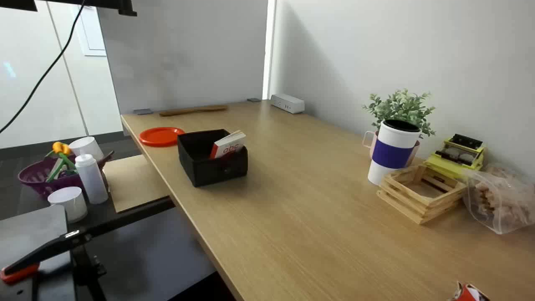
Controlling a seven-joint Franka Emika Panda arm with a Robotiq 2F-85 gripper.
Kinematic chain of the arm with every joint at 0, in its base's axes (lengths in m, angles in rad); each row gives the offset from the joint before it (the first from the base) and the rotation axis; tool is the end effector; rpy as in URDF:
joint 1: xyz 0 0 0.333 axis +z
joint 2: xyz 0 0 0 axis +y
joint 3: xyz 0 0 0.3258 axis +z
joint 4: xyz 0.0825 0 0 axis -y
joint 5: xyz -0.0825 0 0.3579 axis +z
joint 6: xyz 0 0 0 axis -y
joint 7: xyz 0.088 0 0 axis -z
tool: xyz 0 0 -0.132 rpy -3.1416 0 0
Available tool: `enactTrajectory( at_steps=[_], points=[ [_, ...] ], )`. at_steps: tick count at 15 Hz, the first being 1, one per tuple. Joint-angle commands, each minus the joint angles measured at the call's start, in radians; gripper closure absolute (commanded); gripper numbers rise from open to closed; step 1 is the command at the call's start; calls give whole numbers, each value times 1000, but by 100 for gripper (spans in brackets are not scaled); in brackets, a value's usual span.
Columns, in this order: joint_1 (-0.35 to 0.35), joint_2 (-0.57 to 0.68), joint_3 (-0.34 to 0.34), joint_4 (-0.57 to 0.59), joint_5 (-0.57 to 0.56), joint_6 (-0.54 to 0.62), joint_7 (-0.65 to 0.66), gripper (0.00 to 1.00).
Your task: Put the alphabet booklet on the table
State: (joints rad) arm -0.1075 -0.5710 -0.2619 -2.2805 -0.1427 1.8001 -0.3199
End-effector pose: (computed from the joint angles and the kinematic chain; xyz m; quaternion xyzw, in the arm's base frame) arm 0.3280 -0.1612 0.5515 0.9992 0.0062 0.0363 0.0121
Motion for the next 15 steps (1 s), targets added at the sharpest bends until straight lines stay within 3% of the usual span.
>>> enactTrajectory(
  at_steps=[1,15],
  points=[
    [-9,2,7,2,5,-1,-4,0],
    [45,89,16,54,3,-44,-109,0]
  ],
)
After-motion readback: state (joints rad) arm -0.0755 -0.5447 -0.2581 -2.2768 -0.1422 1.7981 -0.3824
